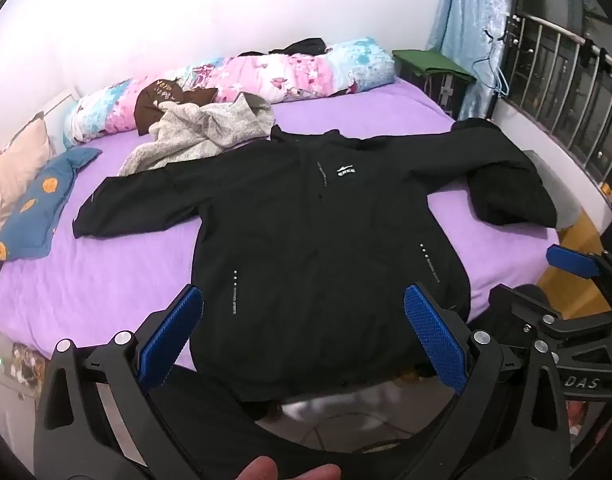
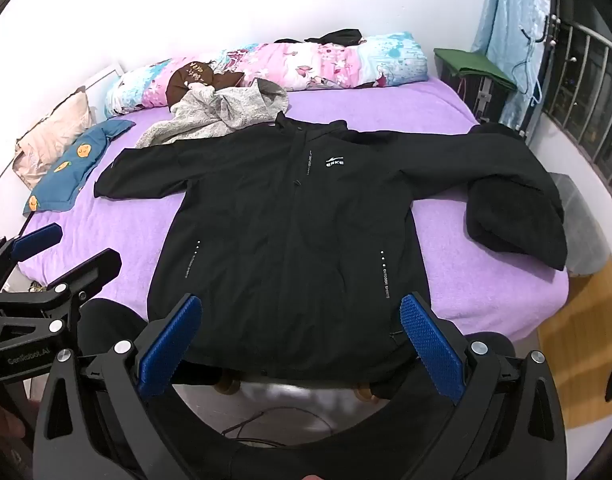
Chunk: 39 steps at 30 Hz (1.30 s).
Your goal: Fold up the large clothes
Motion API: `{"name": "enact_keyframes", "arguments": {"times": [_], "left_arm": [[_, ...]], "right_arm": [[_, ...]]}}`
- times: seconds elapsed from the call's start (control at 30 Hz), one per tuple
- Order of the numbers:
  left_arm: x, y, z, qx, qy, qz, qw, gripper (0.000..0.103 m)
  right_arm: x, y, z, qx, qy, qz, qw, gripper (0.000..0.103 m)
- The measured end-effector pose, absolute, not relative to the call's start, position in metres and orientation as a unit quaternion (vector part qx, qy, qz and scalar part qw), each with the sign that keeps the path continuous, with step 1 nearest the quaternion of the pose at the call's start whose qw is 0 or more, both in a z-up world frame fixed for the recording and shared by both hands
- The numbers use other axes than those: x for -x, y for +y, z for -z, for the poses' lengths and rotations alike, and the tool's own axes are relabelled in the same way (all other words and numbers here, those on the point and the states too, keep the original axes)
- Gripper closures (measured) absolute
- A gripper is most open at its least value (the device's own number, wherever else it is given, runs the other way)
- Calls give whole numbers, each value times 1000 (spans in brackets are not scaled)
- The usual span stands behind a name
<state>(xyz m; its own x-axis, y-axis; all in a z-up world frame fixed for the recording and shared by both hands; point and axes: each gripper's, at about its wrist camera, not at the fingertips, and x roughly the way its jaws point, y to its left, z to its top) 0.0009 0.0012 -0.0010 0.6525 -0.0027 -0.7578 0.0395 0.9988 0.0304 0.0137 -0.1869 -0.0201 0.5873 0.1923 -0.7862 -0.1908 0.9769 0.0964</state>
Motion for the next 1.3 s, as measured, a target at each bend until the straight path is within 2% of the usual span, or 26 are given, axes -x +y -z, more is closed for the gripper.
{"name": "enact_keyframes", "arguments": {"times": [1.3], "left_arm": [[1,1,-2,-19,410,11,912,6]], "right_arm": [[-14,-189,16,-1,436,-104,894,5]]}}
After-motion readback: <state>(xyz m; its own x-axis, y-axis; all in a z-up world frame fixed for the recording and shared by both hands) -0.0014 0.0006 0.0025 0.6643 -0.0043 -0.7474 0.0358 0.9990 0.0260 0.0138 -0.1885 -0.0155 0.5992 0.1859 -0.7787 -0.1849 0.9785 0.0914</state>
